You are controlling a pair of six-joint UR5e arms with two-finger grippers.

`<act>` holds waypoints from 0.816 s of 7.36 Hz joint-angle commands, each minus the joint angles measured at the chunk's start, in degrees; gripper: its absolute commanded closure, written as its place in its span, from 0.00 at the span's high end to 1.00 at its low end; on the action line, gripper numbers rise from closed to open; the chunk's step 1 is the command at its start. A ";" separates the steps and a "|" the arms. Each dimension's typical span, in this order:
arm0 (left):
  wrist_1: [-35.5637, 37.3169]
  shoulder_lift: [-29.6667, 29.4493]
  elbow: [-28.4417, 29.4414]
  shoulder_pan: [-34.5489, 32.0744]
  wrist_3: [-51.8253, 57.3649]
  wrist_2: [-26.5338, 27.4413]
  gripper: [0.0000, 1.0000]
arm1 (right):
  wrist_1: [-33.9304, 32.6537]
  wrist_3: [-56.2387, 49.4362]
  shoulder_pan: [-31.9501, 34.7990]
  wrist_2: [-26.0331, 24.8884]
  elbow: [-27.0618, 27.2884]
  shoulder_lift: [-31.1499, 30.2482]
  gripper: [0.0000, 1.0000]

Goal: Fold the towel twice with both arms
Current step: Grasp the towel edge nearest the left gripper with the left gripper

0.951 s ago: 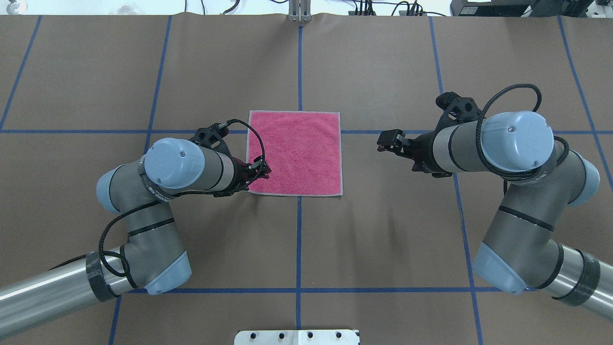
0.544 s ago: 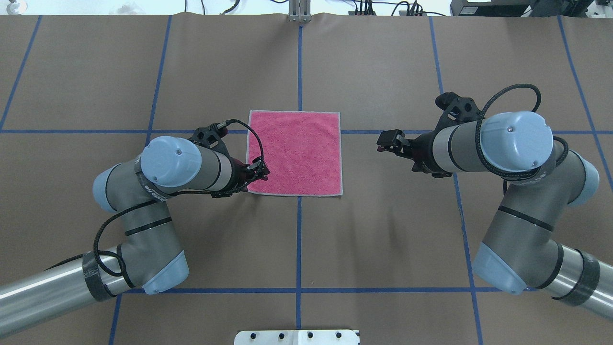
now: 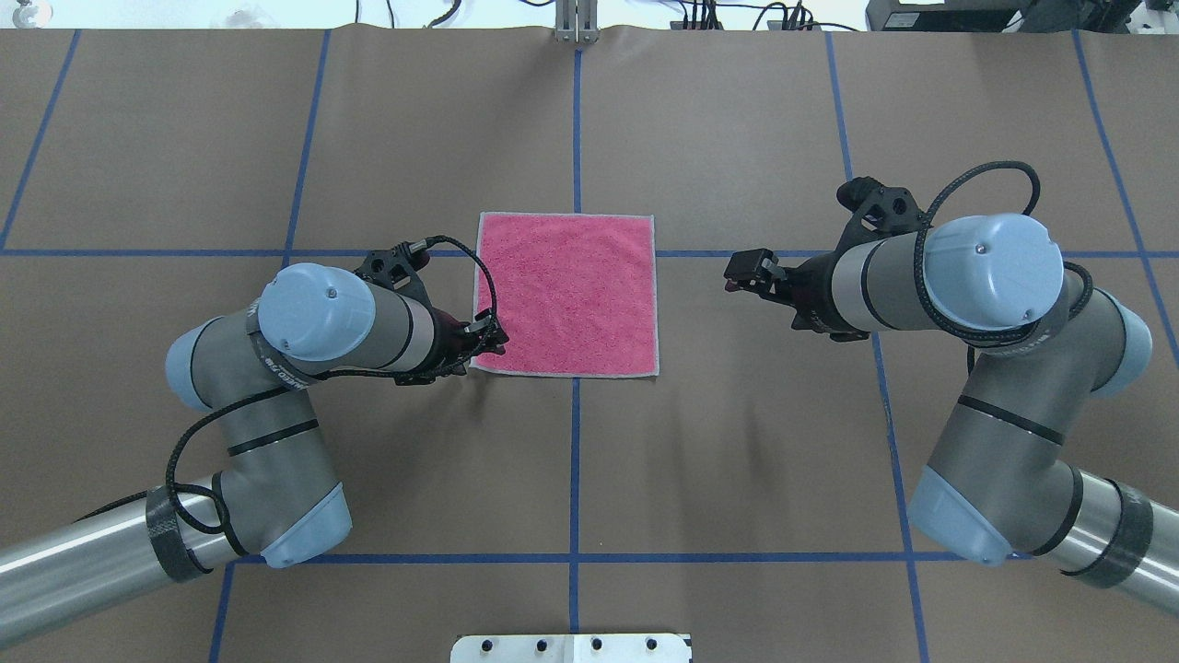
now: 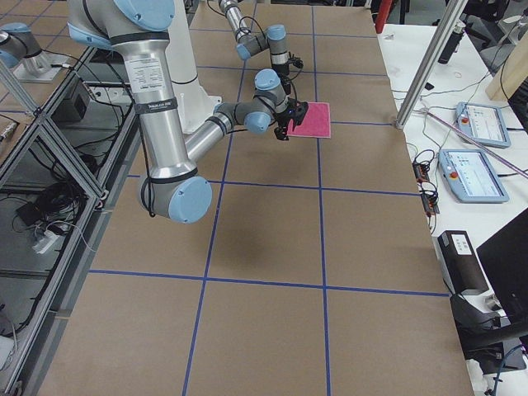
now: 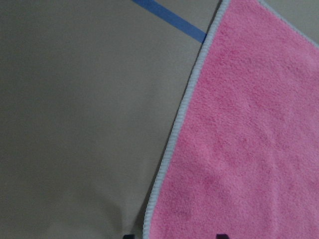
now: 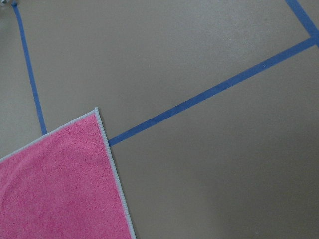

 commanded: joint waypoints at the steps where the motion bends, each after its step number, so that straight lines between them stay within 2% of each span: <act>1: 0.00 0.12 0.21 0.21 -0.06 -0.05 0.63 | 0.00 0.00 0.00 0.00 0.03 -0.08 0.99; 6: 0.09 0.03 0.57 0.47 -0.06 0.21 0.36 | 0.00 0.00 0.00 0.00 0.03 -0.09 0.99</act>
